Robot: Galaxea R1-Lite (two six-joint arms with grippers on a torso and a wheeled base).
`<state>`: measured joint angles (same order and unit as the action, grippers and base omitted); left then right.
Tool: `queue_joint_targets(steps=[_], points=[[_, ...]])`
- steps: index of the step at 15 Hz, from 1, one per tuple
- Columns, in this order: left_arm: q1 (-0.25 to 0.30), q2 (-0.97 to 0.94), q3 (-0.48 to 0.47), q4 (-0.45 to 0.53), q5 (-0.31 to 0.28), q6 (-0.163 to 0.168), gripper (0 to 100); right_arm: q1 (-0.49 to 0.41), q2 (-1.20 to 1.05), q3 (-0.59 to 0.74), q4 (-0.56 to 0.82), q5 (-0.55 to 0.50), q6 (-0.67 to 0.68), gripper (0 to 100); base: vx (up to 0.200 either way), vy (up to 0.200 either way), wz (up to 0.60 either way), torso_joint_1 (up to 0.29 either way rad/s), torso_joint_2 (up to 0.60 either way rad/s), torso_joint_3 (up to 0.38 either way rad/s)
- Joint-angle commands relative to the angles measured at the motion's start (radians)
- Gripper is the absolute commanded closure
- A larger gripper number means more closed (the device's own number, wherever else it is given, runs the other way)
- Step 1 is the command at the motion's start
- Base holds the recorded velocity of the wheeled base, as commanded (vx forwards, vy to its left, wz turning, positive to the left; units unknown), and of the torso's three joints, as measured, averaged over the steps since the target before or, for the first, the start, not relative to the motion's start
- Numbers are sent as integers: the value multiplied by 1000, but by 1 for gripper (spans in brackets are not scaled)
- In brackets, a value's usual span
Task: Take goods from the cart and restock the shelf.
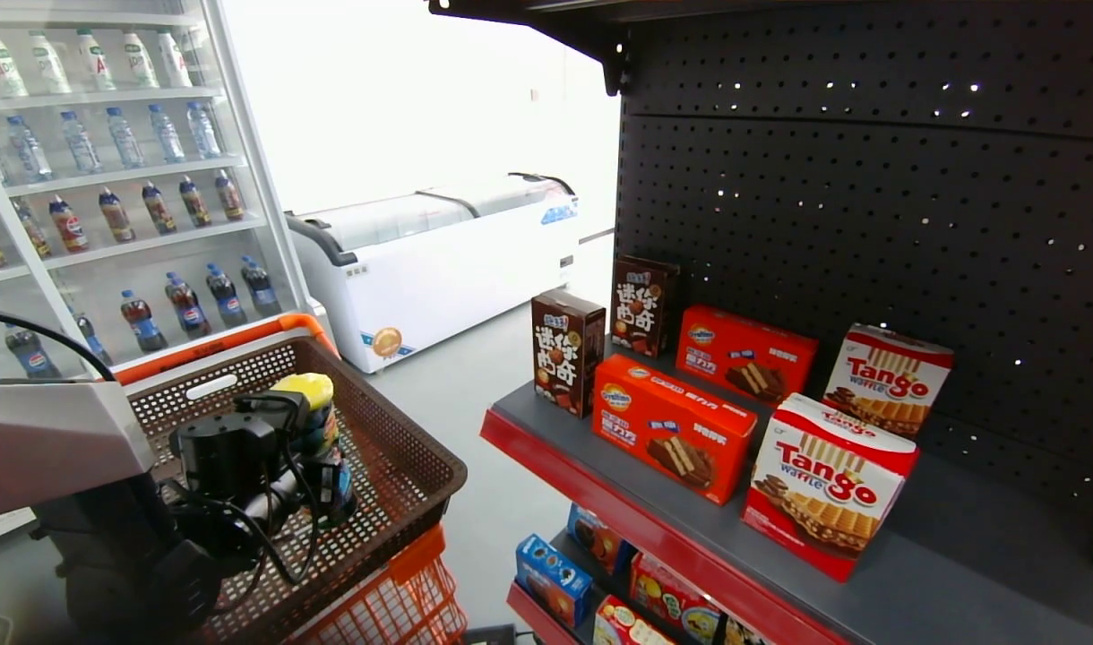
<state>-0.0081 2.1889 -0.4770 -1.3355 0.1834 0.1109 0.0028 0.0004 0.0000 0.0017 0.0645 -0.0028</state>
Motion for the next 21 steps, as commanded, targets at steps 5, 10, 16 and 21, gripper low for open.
queue_joint_targets(steps=[5,10,16,21], points=[[-35,-132,-48,124,-10,67,100,0,0,0,0,0,0,0,0,0,0,0,0,0],[-122,-354,-123,411,-121,39,100,0,0,0,0,0,0,0,0,0,0,0,0,0],[-204,-538,-265,687,-256,-2,100,0,0,0,0,0,0,0,0,0,0,0,0,0],[-204,-598,-288,750,-389,-7,100,0,0,0,0,0,0,0,0,0,0,0,0,0]])
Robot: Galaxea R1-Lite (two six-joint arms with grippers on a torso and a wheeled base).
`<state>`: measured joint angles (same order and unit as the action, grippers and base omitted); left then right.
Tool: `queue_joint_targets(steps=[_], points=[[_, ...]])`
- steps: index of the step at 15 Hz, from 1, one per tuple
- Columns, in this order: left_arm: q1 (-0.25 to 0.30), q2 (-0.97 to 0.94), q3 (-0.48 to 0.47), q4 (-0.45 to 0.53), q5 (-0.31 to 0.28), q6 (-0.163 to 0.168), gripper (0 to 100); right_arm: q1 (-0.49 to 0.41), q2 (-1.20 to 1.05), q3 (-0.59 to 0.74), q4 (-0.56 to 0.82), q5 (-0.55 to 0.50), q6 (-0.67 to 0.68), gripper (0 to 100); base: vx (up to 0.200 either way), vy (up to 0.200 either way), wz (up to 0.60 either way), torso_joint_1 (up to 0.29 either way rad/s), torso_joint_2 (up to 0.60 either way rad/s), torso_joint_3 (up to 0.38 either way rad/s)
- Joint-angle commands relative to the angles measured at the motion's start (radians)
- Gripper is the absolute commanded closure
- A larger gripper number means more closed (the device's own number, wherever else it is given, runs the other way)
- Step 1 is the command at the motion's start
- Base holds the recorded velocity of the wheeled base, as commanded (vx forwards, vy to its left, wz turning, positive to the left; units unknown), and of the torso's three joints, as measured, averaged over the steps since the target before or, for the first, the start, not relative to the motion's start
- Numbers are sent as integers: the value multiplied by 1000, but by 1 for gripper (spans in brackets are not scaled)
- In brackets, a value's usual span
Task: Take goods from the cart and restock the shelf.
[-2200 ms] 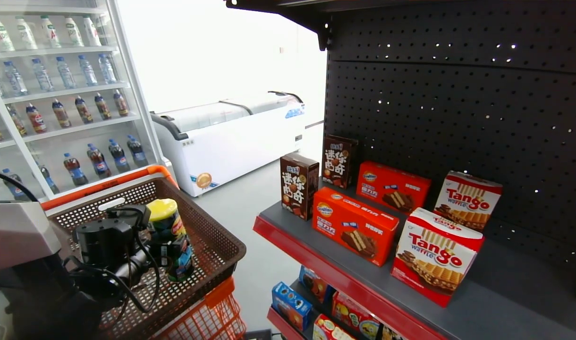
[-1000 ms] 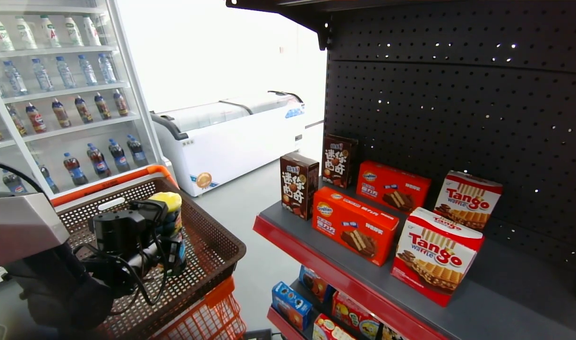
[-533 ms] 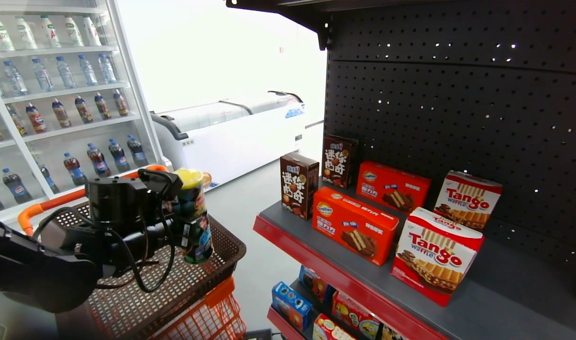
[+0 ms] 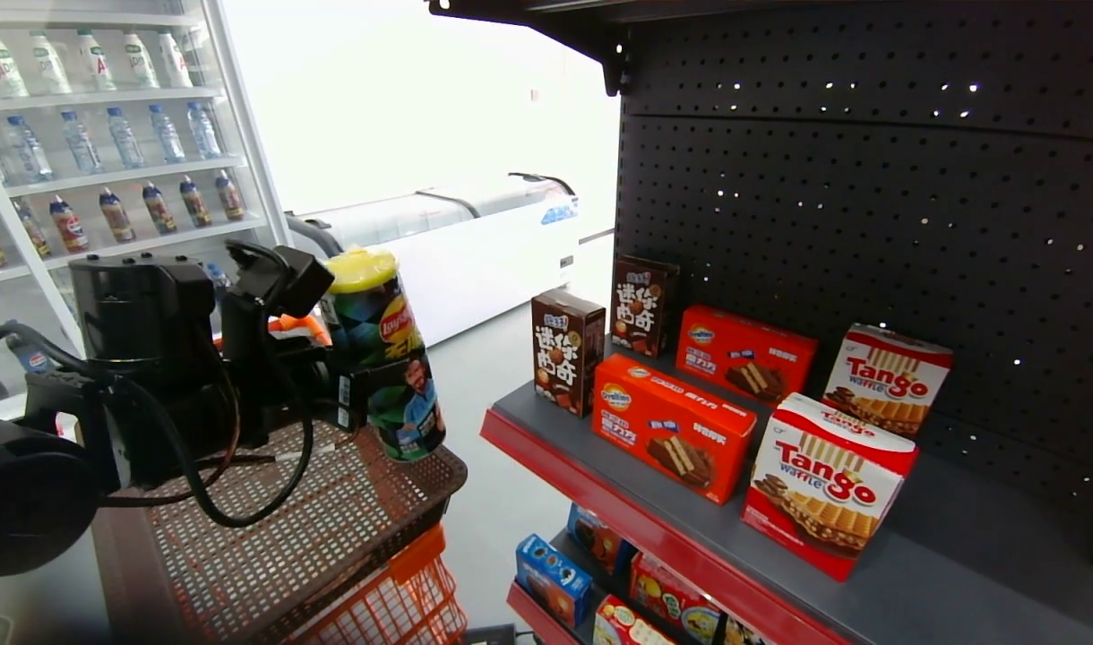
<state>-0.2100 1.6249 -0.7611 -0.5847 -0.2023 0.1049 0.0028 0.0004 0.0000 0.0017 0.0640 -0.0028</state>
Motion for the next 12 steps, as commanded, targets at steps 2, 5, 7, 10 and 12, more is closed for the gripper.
queue_joint_targets(steps=[2,5,7,10,12], points=[[-26,-46,-23,-1,-101,-37,100,0,0,0,0,0,0,0,0,0,0,0,0,0],[-46,-68,-26,19,-175,-44,100,0,0,0,0,0,0,0,0,0,0,0,0,0],[-63,-85,-27,19,-177,-51,100,0,0,0,0,0,0,0,0,0,0,0,0,0],[-72,-115,-35,17,-212,-57,100,0,0,0,0,0,0,0,0,0,0,0,0,0],[-89,-115,-18,19,-264,-57,100,0,0,0,0,0,0,0,0,0,0,0,0,0]])
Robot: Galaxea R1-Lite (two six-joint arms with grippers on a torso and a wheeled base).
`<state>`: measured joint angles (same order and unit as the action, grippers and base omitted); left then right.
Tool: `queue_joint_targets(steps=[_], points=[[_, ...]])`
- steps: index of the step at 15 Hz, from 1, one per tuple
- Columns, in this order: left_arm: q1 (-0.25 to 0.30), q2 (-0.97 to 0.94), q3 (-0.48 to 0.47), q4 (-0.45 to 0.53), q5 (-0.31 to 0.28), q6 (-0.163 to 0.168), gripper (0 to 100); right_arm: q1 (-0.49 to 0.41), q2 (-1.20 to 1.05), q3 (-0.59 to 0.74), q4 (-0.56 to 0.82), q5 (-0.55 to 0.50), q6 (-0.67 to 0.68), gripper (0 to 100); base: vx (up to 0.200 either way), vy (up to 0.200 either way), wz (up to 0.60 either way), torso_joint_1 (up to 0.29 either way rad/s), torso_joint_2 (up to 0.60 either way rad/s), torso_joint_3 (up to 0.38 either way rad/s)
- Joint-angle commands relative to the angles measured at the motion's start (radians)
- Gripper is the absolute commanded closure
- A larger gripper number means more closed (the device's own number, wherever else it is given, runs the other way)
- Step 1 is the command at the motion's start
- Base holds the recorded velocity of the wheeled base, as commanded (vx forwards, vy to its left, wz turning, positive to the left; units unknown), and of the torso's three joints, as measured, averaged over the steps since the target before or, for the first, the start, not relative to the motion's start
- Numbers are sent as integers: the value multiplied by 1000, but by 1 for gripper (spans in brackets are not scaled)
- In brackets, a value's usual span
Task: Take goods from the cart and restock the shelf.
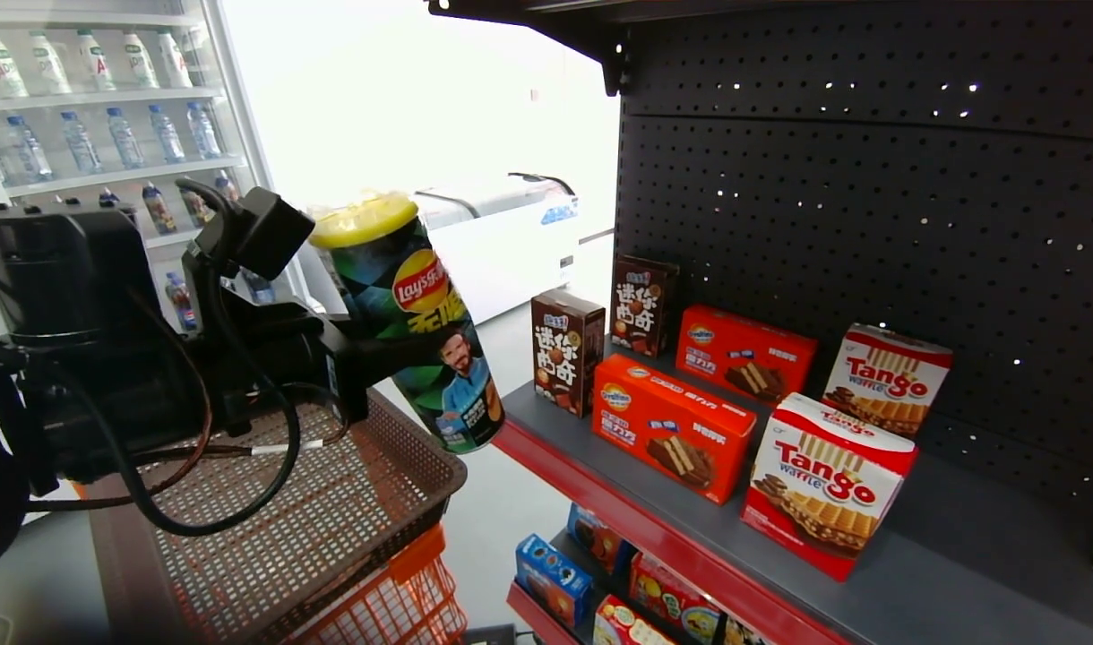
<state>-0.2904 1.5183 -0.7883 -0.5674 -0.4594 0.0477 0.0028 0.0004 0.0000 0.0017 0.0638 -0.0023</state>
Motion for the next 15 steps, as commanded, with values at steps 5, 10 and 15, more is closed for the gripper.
queue_joint_targets(steps=[5,10,15], points=[[-19,-3,-9,3,-13,3,100,0,0,0,0,1,-1,0,0,0,0,0,0,0],[-73,-49,-6,95,-82,3,100,0,0,0,0,2,-1,0,0,0,0,0,0,0],[-145,-93,9,198,-110,9,100,0,0,0,0,2,-2,0,0,0,0,0,0,0]])
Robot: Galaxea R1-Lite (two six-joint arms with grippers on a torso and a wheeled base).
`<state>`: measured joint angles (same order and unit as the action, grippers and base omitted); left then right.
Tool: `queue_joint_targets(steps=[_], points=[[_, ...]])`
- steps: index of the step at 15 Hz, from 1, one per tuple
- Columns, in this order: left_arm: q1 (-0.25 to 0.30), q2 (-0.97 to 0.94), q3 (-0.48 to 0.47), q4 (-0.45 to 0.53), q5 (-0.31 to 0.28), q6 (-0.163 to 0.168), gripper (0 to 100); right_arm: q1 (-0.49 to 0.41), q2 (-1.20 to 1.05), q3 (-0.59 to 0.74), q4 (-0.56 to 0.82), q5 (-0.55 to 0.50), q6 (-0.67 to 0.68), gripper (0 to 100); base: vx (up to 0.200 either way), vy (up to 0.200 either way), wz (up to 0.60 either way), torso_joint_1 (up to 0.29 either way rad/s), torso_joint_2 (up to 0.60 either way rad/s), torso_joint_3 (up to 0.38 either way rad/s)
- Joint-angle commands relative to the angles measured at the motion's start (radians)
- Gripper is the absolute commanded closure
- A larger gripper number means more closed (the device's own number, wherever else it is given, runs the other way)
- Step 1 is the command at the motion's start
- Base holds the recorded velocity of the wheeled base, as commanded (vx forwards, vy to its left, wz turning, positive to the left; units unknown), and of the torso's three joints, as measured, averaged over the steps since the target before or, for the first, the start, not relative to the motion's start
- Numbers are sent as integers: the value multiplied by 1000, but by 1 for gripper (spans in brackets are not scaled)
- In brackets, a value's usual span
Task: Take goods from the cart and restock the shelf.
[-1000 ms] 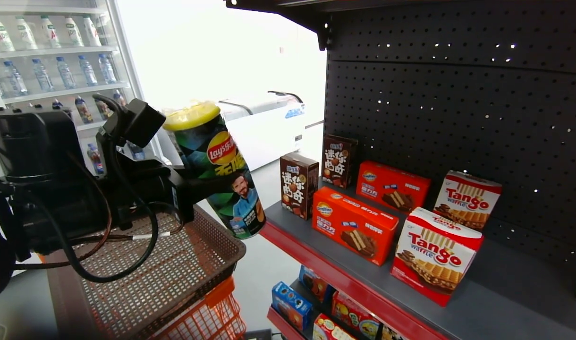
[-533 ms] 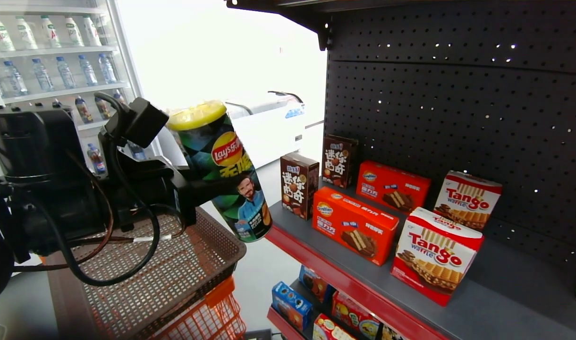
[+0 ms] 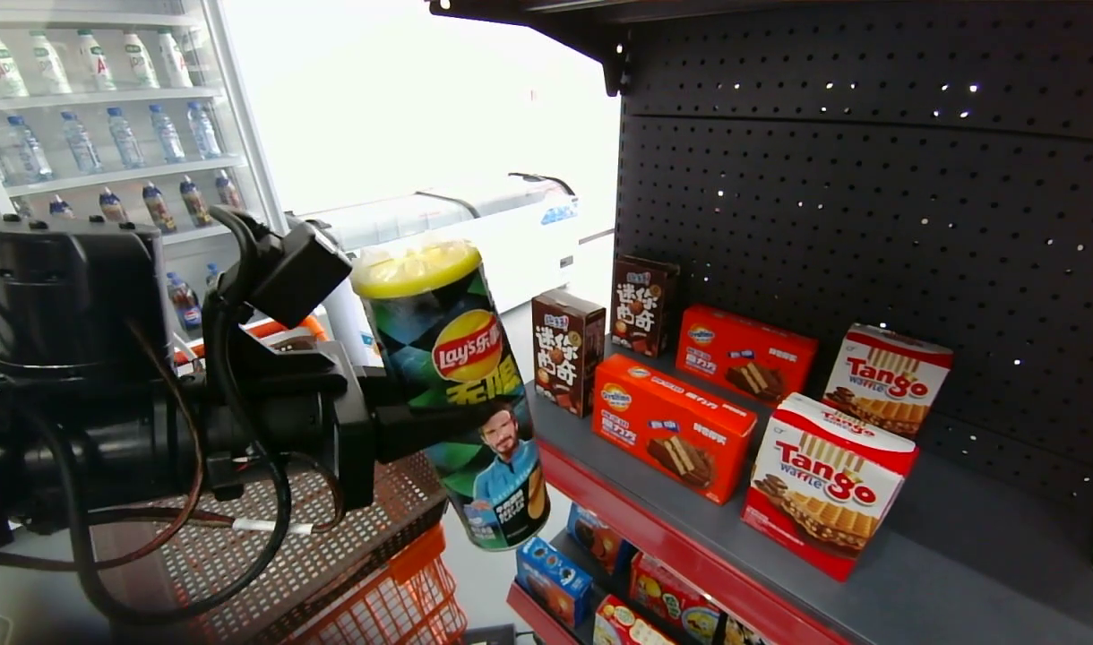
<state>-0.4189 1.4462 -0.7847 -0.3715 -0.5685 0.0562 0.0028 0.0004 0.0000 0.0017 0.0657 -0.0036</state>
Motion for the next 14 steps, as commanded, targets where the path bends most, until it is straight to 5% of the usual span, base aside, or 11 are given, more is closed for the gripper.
queue_joint_targets(steps=[1,5,14], points=[[-41,-35,15,29,-1,10,100,0,0,0,0,0,-1,0,0,0,0,0,0,0],[-73,-56,39,46,-1,40,100,0,0,0,0,0,1,0,0,0,0,0,0,0],[-96,-93,87,46,-4,40,100,0,0,0,0,0,1,0,0,0,-67,0,1,1]])
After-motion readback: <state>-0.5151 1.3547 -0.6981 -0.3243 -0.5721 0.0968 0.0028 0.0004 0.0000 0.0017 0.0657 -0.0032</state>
